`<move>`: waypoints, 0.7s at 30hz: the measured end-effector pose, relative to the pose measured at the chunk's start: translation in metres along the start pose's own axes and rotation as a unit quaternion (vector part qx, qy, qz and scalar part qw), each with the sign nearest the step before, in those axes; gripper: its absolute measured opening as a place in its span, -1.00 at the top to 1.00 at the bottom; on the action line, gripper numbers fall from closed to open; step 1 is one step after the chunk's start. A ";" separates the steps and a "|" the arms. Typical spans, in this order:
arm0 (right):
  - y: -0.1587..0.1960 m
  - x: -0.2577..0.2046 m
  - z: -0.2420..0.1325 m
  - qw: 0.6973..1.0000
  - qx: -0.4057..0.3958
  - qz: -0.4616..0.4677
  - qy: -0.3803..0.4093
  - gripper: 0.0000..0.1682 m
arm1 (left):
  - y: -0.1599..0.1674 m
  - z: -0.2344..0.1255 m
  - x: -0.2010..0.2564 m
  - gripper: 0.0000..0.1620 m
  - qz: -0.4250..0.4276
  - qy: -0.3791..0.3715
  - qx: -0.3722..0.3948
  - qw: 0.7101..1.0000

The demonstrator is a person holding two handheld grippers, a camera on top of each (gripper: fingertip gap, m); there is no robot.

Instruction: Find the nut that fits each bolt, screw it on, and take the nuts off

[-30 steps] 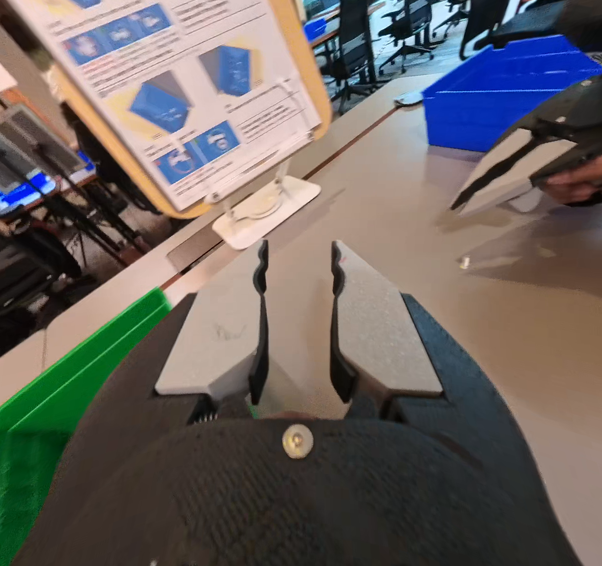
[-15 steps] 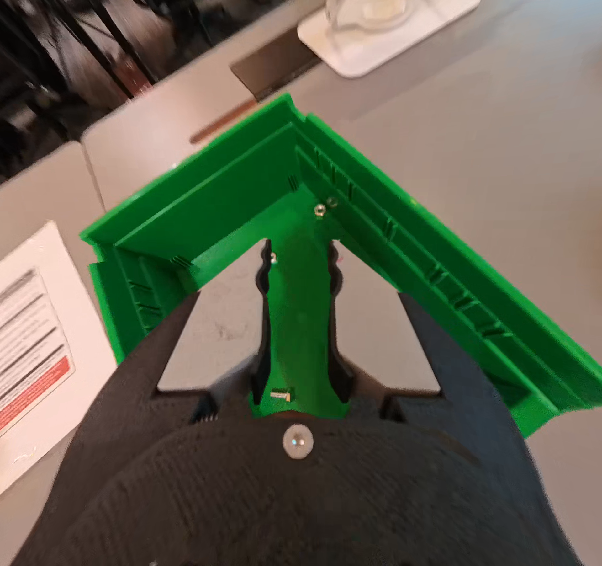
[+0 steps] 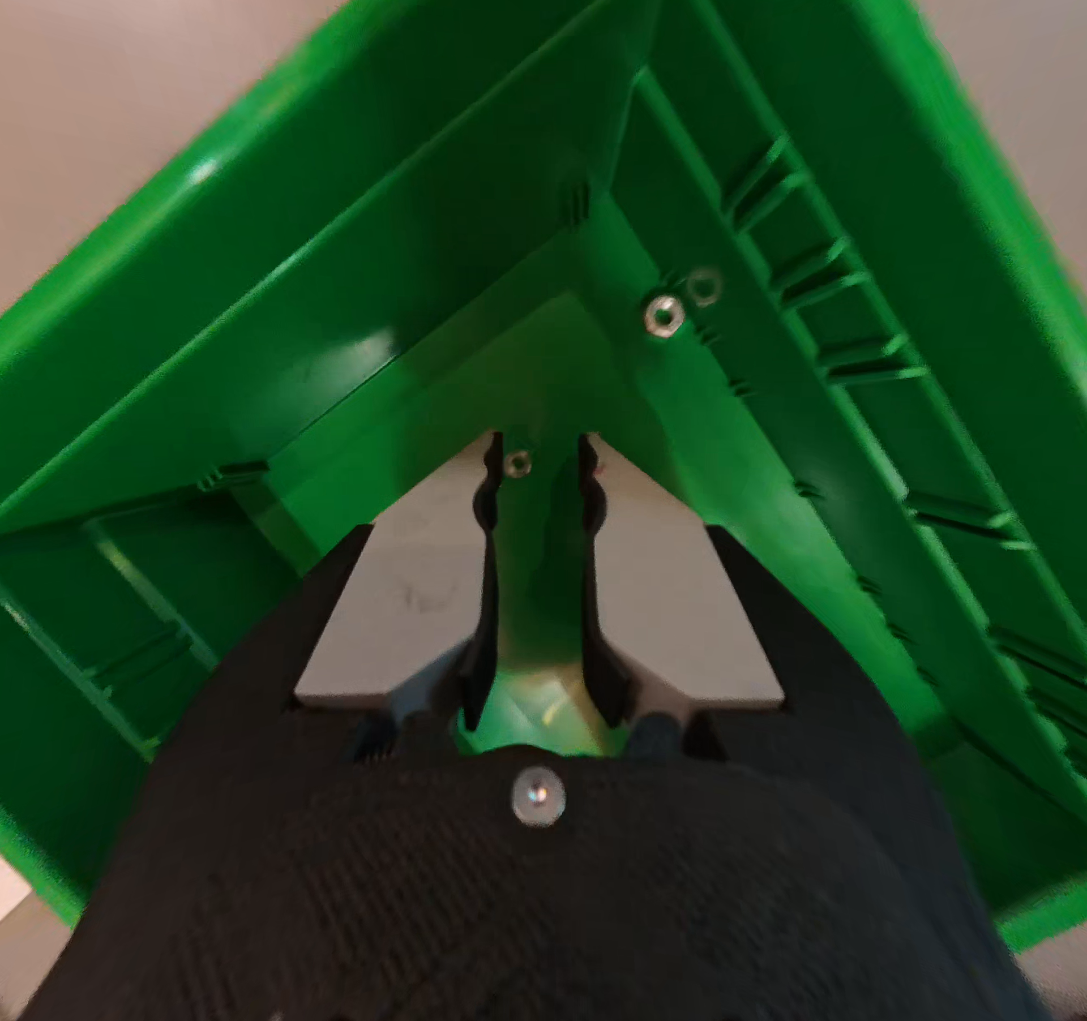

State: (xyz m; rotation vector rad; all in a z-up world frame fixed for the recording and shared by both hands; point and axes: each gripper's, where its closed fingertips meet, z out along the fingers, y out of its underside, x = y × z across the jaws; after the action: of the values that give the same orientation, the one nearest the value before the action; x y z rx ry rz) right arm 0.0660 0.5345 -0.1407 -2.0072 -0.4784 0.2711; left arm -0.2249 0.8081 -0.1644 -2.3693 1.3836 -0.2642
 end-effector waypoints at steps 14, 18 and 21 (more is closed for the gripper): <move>-0.014 0.013 -0.005 0.998 0.064 0.023 0.005 0.84 | -0.021 0.003 0.041 0.68 0.045 0.066 0.043 0.996; -0.016 0.015 -0.005 0.997 0.069 0.018 0.009 0.83 | -0.016 0.011 0.039 0.67 0.048 0.070 0.021 0.996; -0.014 0.015 -0.004 0.998 0.062 0.016 0.010 0.82 | -0.017 0.017 0.041 0.67 0.041 0.083 0.024 0.995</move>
State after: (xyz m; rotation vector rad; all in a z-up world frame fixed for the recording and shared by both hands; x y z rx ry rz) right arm 0.0778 0.5439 -0.1267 -1.8963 -0.4063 0.2934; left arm -0.1852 0.7840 -0.1736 -2.2892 1.5265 -0.4747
